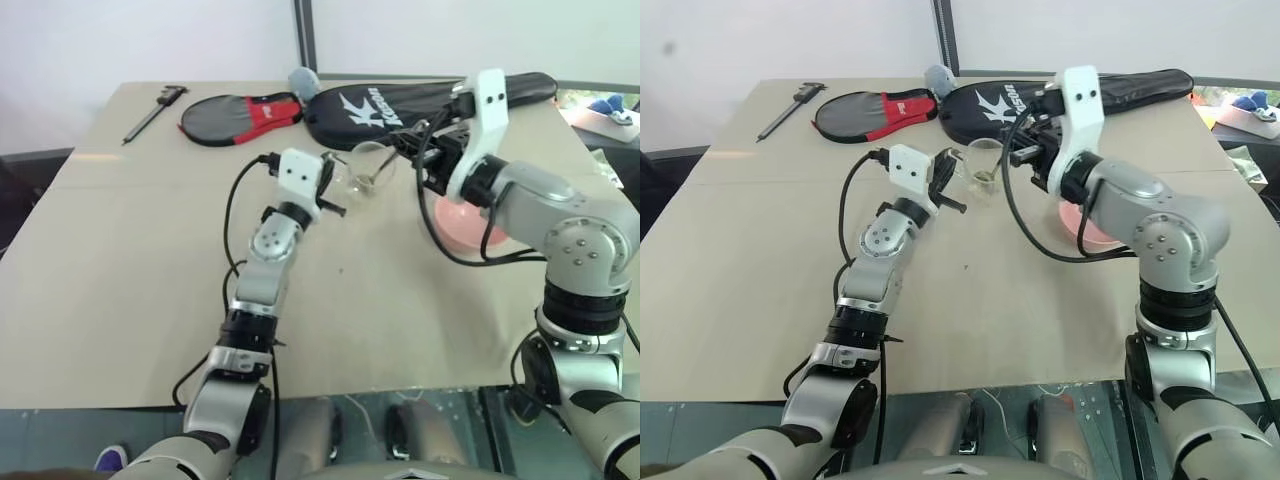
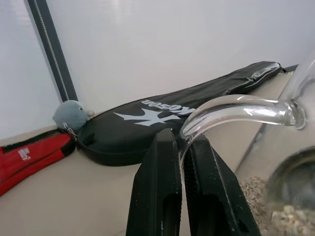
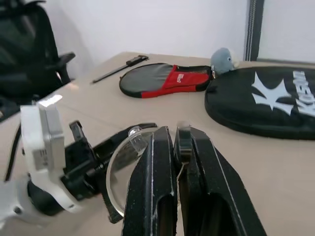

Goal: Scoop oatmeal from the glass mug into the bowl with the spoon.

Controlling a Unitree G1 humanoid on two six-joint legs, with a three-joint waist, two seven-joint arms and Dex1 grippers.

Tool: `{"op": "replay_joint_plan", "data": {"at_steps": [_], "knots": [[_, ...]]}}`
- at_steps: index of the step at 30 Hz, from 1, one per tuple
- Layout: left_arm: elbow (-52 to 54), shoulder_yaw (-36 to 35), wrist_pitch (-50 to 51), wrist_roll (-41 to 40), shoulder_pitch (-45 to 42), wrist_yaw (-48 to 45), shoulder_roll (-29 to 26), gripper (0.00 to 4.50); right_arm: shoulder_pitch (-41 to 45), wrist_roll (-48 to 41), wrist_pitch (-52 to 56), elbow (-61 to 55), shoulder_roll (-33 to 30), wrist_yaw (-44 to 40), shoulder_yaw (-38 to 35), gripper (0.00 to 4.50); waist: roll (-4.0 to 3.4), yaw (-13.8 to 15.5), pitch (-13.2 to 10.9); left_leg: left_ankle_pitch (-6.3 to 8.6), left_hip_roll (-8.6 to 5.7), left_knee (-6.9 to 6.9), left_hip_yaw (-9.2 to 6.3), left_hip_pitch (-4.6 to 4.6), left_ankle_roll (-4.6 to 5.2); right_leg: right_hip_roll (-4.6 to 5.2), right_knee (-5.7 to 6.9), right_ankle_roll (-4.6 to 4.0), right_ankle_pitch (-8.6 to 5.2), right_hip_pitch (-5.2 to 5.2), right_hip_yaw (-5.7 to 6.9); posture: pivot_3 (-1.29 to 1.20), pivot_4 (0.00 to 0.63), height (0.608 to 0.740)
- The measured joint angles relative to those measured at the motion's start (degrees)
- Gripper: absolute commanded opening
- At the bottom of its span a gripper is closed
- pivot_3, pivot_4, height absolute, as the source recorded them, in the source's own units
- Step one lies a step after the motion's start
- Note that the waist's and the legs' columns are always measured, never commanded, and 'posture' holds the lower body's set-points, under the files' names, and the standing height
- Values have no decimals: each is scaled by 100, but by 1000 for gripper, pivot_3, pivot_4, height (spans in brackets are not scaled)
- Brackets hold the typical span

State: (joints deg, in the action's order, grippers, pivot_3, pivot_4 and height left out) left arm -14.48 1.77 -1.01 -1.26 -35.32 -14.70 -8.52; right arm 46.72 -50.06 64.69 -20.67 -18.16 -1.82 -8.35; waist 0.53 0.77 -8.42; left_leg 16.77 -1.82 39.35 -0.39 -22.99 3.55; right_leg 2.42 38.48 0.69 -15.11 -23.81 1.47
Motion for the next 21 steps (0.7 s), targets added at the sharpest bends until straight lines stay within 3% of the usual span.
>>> {"op": "replay_joint_plan", "data": {"at_steps": [11, 21], "knots": [[-911, 51, -275, -38, -594, -506, 59, 43, 43, -1104, 706, 399, 297, 1111, -1326, 0, 0, -15, 0, 0, 0, -1, 5, 1, 0, -2, 6, 0, 0, -1, -2, 0, 150, 740], [-1094, -10, -549, -70, -598, -550, -111, 43, 444, -1974, 885, 1300, 441, 1895, -1663, 0, 0, -13, 0, 0, 1, -1, 7, 1, 0, -3, 10, 0, 0, -3, -4, 0, 150, 740]]}}
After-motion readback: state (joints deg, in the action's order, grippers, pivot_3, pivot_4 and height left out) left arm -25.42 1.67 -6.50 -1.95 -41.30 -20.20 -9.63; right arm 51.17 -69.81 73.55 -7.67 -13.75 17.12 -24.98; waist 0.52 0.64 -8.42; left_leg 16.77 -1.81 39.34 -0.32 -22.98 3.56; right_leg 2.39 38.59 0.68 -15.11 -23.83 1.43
